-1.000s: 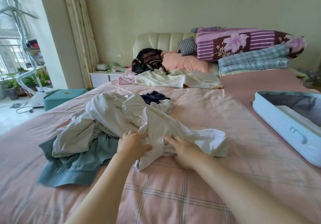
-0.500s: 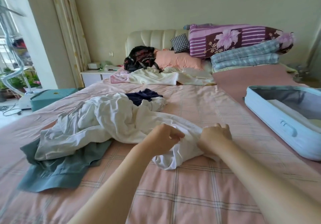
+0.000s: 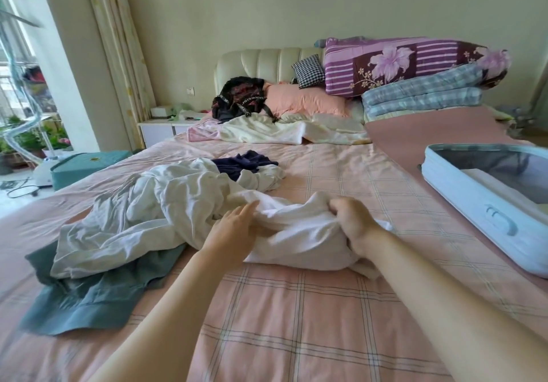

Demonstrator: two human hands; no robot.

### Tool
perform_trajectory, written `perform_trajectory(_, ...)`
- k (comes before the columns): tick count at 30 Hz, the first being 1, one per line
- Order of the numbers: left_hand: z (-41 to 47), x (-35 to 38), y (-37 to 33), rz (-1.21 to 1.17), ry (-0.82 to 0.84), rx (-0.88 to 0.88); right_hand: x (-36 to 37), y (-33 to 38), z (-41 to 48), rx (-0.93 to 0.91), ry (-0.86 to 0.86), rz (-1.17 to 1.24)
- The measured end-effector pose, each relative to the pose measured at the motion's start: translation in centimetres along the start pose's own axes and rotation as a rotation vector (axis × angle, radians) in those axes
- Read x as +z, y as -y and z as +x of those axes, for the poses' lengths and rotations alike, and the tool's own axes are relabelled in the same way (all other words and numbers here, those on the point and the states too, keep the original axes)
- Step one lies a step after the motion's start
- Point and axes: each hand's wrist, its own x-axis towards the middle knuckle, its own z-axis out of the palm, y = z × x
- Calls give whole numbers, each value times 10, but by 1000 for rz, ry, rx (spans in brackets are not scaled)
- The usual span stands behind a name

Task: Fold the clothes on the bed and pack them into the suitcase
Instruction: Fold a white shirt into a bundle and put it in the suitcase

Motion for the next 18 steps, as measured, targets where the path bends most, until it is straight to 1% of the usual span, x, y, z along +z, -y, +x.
perform_trajectory(1, 1, 0, -2, 4, -22, 15, -13, 2, -3, 62, 61, 118)
perform_trajectory(2, 1, 0, -5, 5, -37, 34, -27, 4, -7, 96, 122, 184)
perform_trajectory(4, 1, -1, -17, 5, -56, 62, -52, 5, -14, 86, 169, 169)
perform_trajectory(6, 1, -2, -32, 23, -73, 72, -72, 8, -22, 27, 135, 89)
perform_trajectory(8, 7, 2, -44, 100, -70, 78, -87, 10, -27, -68, 40, 29)
perform_trajectory(10, 12, 6, -54, 159, -54, 40, -98, 9, -25, -127, -160, -45)
perform_trajectory(11, 15, 9, -58, 160, -49, 10, -103, 6, -21, -150, -299, -108)
perform_trajectory(12, 19, 11, -61, 161, -51, -11, -106, 1, -17, -166, -441, -204)
perform_trajectory(13, 21, 14, -63, 170, -55, -16, -108, -6, -12, -181, -572, -359)
perform_trajectory(14, 24, 17, -63, 178, -56, -12, -110, -12, -8, -178, -663, -591)
perform_trajectory(15, 27, 20, -64, 176, -61, -8, -108, -15, -7, -156, -684, -860)
perform_trajectory(16, 30, 23, -64, 168, -73, -7, -106, -19, -3, -166, -660, -1100)
perform_trajectory(17, 32, 25, -64, 160, -91, -4, -102, -24, 4, -228, -593, -1262)
perform_trajectory(18, 34, 27, -64, 150, -111, 7, -92, -22, 9, -333, -488, -1304)
